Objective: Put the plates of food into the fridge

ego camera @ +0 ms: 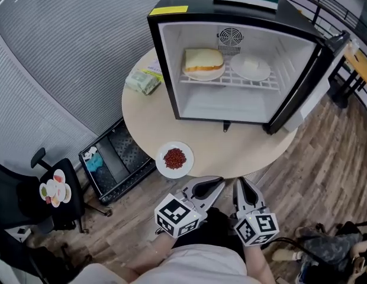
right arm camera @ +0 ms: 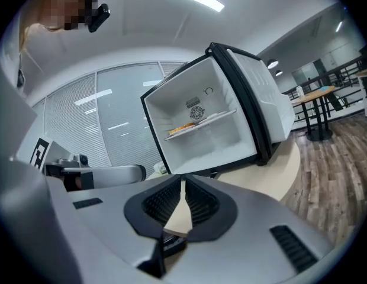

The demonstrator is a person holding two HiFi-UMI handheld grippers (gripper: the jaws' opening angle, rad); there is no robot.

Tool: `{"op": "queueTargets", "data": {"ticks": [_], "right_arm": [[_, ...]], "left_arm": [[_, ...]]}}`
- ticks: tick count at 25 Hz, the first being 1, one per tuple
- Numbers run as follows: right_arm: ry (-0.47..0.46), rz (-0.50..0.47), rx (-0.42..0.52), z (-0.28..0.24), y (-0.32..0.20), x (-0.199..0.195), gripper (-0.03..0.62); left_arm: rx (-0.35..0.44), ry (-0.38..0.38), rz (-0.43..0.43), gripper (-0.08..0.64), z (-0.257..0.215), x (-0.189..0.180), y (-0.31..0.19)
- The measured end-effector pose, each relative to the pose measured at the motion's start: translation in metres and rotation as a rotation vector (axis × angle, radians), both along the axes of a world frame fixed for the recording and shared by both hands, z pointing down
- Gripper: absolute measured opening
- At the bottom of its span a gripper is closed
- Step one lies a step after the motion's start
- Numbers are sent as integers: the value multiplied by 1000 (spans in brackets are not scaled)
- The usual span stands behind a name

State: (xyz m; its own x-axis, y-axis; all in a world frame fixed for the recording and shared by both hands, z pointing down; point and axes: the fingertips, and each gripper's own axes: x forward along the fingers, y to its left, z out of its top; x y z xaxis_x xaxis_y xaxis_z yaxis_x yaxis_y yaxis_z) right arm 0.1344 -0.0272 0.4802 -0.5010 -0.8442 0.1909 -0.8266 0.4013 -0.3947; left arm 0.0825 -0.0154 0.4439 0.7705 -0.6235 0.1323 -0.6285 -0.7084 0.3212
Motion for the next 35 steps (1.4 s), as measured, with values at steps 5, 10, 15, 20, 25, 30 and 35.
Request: {"op": "queueTargets", "data": {"ticks": [5, 10, 15, 20, 25, 30, 35], "right_arm": [[-37, -36, -57, 9, 7, -37, 8], [-189, -15, -200, 26, 17, -82, 8], [-271, 0, -326, 50, 30, -136, 58], [-484, 28, -510, 85, 34, -186, 178], [-510, 111, -547, 109, 24, -203, 178], [-529, 168, -571, 127, 11, -206, 178], [-545, 195, -605, 146, 5, -211, 178]], "left_arm": [[-1, 16, -20, 5, 2, -34, 6], [-9, 19, -59, 5, -1, -89, 11], [-13, -52, -90, 4, 4, -147, 16], [-46, -59, -97, 4, 13, -198, 17], [-54, -79, -69, 4, 25, -226, 19], [-71, -76, -40, 5, 48, -239, 13], [-97, -84, -40, 5, 73, -248, 7]]}}
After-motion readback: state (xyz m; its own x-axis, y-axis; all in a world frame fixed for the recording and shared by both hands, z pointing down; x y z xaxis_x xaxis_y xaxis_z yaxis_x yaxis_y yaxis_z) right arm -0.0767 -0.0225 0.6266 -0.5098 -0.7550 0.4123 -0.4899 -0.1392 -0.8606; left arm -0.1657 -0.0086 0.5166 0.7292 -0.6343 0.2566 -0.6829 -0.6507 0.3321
